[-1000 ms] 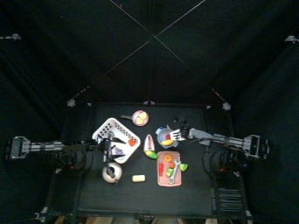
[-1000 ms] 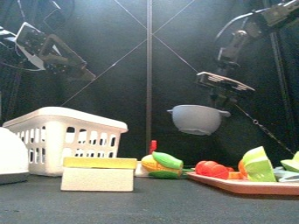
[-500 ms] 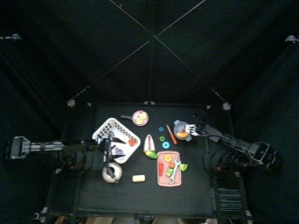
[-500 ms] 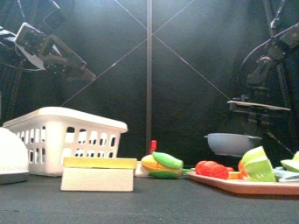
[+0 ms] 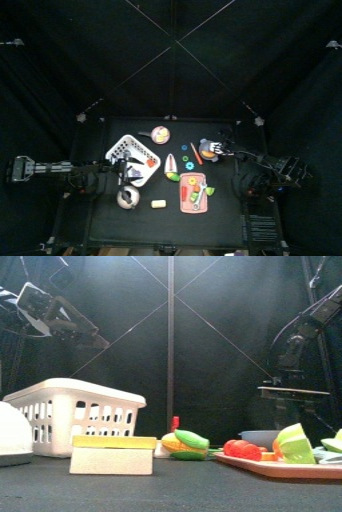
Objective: Place bowl top right of table
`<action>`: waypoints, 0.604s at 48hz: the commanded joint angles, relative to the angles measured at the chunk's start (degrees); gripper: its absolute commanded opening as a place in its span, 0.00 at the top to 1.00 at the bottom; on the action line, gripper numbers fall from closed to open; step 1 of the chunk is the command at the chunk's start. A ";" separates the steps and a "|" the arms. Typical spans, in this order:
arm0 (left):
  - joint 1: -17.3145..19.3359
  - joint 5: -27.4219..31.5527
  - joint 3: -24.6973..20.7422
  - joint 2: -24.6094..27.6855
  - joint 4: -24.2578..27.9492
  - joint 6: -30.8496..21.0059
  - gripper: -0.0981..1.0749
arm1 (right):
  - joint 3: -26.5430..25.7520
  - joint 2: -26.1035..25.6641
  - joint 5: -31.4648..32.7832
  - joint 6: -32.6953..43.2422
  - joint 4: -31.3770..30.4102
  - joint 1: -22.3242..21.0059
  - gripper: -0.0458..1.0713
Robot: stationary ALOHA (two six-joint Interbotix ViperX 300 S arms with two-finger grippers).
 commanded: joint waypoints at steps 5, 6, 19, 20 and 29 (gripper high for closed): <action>0.09 0.18 -0.62 0.00 0.09 0.00 0.07 | -2.29 -1.14 0.09 -0.09 -0.18 1.32 0.12; 0.09 0.18 -0.53 0.00 0.09 0.00 0.07 | -2.46 -1.32 0.09 -0.09 -0.09 1.41 0.12; 0.09 0.18 -0.62 0.00 0.09 0.00 0.07 | -3.08 -1.49 1.14 -0.09 -0.18 3.78 0.12; 0.09 0.18 -0.62 0.00 0.09 0.00 0.07 | -3.08 -1.49 1.14 -0.09 -0.18 3.87 0.12; 0.18 0.18 -0.53 0.00 0.09 0.09 0.07 | -4.75 -1.58 1.23 -0.26 -0.53 5.62 0.12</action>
